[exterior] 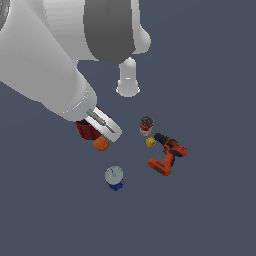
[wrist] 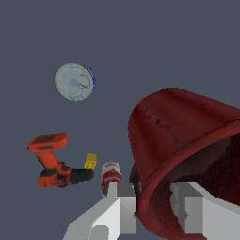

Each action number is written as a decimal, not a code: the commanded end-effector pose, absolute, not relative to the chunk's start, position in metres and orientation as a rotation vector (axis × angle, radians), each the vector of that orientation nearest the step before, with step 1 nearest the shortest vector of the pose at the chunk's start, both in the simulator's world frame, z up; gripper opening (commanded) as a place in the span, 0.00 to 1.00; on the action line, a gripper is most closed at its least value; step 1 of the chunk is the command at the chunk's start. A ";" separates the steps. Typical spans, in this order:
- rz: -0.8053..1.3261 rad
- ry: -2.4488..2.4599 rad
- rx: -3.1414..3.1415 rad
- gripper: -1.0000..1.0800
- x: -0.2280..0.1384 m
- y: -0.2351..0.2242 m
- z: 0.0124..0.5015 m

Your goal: Pick up a designated object from a clutter of objects.

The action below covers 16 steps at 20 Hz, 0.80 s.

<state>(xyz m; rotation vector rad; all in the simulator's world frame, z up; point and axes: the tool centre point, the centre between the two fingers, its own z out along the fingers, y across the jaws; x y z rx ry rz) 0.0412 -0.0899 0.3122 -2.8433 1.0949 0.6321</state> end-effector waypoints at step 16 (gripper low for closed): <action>0.630 1.094 -2.843 0.00 0.051 -0.053 0.433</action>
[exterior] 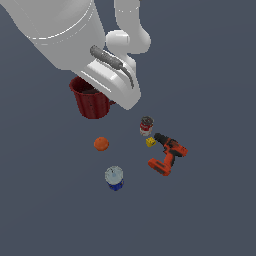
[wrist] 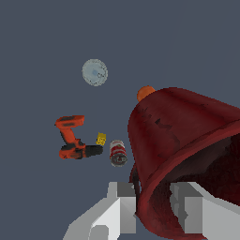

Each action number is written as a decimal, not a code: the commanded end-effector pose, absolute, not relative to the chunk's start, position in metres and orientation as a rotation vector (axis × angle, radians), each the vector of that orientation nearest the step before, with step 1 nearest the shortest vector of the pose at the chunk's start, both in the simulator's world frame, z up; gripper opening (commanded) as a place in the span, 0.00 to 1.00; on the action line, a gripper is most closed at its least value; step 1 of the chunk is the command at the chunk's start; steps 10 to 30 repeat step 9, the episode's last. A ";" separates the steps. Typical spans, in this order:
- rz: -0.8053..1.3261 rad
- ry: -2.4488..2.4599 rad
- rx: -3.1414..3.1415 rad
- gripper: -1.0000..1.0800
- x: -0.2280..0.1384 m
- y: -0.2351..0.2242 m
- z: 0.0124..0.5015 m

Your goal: Pick up a designated object from a clutter of objects.

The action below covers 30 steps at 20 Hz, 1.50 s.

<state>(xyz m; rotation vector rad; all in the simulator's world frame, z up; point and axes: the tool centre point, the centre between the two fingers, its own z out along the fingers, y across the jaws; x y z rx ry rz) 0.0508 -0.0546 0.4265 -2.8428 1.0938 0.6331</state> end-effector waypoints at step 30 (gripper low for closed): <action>0.630 1.095 -2.842 0.00 0.053 -0.051 0.442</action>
